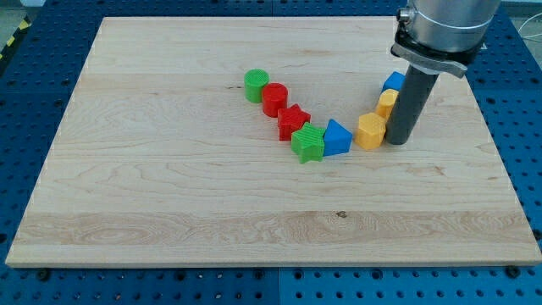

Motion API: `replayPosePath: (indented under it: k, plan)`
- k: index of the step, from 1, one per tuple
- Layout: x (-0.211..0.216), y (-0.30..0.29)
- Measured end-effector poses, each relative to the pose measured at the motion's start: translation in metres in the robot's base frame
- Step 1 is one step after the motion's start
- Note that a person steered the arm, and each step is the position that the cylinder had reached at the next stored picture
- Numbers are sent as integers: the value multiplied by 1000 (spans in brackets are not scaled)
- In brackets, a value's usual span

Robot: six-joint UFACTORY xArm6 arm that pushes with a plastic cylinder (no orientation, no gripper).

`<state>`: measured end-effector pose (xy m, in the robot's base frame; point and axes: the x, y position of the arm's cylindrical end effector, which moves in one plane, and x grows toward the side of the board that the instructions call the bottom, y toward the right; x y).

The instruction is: Move your arm towards blue cube

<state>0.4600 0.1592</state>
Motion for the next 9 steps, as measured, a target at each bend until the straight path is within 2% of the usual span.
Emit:
replayPosePath:
  k: [2, 3, 5, 6, 9]
  plan:
    - [-3, -17]
    - [-17, -2]
    - [-24, 95]
    - [-27, 126]
    - [-40, 123]
